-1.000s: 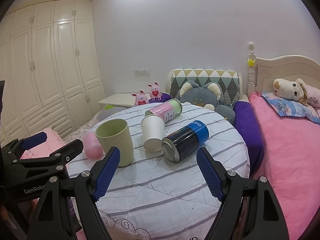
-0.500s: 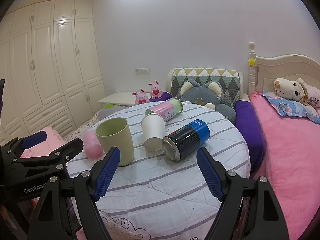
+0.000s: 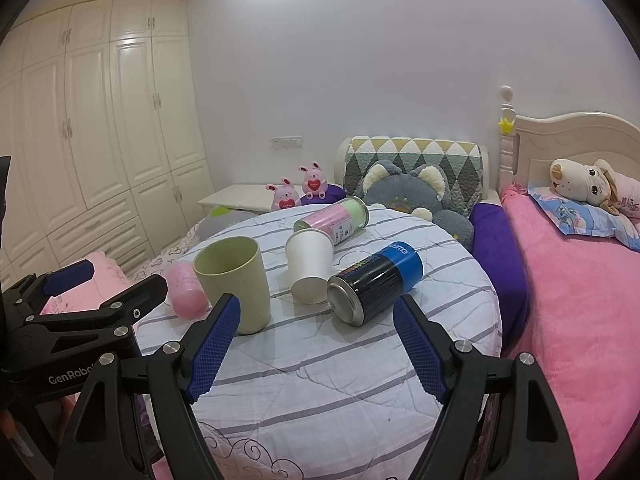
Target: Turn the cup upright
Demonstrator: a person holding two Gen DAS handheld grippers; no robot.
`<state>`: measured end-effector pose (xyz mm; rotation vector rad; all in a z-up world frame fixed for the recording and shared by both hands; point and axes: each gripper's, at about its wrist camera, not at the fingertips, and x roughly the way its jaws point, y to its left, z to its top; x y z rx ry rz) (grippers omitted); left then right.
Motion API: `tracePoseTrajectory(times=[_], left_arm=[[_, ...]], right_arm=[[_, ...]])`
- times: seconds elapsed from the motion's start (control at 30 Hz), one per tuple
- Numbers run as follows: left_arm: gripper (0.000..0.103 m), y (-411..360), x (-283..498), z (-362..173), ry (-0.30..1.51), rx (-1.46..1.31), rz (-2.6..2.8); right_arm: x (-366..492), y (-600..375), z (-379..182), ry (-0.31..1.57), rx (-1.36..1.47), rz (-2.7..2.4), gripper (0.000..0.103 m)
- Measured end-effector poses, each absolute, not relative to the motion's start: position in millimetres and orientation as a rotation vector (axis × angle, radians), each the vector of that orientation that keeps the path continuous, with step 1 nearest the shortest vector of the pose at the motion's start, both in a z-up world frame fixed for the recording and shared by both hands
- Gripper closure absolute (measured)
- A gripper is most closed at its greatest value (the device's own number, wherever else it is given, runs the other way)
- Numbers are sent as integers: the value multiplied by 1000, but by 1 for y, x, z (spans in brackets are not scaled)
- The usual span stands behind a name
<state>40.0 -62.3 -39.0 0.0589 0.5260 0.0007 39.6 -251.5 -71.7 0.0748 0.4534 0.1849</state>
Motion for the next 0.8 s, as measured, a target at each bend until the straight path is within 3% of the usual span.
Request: tracePoseTrajectory(times=[0.8], left_arm=[[0, -65, 44, -34, 502, 59, 30]], right_arm=[[48, -251, -71, 425, 59, 242, 23]])
